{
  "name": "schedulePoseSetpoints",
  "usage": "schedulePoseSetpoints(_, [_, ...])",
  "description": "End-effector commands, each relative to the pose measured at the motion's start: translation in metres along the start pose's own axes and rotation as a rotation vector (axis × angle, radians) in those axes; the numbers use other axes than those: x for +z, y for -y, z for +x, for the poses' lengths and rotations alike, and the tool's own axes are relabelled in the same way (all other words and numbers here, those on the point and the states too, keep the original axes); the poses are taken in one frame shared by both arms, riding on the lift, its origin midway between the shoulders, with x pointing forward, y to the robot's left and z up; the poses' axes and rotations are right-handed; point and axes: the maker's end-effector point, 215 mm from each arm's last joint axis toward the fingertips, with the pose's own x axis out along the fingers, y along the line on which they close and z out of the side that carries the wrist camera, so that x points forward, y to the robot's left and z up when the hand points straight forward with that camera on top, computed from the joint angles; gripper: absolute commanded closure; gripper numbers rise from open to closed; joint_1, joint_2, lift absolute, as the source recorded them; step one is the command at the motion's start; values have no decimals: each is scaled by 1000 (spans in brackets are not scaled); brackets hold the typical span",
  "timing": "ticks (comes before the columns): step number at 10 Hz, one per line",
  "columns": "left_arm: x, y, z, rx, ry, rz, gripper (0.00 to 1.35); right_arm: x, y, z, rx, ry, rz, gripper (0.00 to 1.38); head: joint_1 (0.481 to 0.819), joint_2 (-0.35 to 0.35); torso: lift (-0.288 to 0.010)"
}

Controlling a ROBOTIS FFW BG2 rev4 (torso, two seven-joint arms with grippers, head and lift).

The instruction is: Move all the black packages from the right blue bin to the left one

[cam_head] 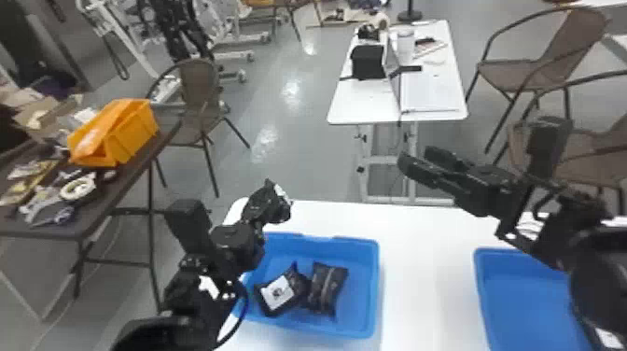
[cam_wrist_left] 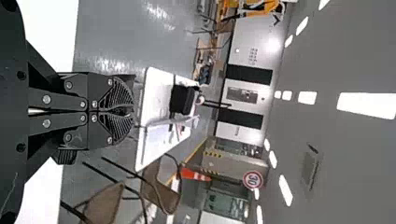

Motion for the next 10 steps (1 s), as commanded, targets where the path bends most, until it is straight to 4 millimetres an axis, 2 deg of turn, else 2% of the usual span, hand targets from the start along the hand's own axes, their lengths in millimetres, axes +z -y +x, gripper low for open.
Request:
schedulePoseSetpoints(1, [-39,-15,-10,36,-88,63,1211,-5,17,-17,-47,1,13,496,659,250,0])
schedulePoseSetpoints(3, [-91,-5,-21,17,-132,66,1211,-11,31,-33,-100,-29,-22,495,695,239,0])
schedulePoseSetpoints(5, [-112,14,-15,-38,-125,90,1208,-18,37,-40,-119,-43,-15,495,695,209,0])
schedulePoseSetpoints(6, [-114,22,-13,-69,-106,73,1113,-18,36,-40,-120,-40,-10,495,695,199,0])
schedulePoseSetpoints(8, [-114,29,-12,-90,-88,60,111,-16,48,-49,-153,-50,-36,492,695,176,0])
schedulePoseSetpoints(9, [-113,29,-13,-95,-91,56,16,-19,59,-59,-194,-41,-18,492,695,165,0])
schedulePoseSetpoints(10, [-116,28,-15,-94,-98,45,125,-19,69,-72,-241,-30,-10,492,695,147,0])
